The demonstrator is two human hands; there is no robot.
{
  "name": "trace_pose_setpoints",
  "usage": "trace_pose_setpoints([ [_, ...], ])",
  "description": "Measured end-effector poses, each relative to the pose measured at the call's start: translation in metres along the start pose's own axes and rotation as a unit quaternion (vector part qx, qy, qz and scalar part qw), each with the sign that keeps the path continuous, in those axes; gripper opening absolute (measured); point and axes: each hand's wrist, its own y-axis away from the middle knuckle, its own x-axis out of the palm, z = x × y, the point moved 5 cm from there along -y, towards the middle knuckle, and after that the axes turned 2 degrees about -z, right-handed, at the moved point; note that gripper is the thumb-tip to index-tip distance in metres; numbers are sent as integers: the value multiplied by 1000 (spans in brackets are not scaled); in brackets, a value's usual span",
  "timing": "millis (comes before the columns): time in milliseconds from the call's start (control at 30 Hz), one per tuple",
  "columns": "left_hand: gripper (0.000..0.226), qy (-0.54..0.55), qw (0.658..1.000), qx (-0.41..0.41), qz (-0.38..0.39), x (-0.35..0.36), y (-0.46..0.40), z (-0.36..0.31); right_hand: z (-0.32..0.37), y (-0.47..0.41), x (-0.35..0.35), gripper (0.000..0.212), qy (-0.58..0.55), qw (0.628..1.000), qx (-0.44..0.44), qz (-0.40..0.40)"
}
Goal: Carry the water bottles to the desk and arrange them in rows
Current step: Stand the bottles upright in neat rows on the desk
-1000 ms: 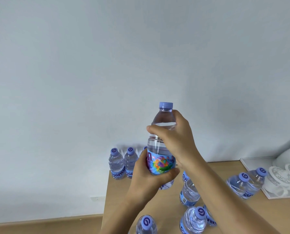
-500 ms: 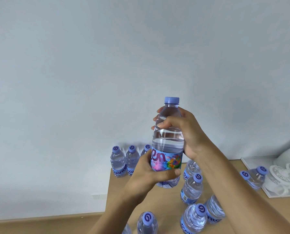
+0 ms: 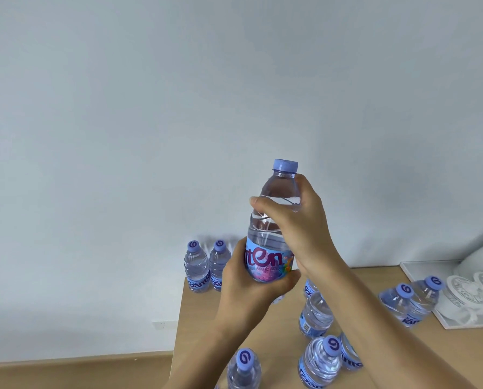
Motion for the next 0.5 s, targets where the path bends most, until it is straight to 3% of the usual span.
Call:
trace_pose_setpoints([
  [300, 58, 27, 996, -17, 84, -4, -1, 1, 1, -4, -1, 21, -123, 986, 55, 93],
  [500, 50, 64, 987, -48, 136, -5, 5, 7, -6, -4, -1, 25, -172, 968, 103, 153],
])
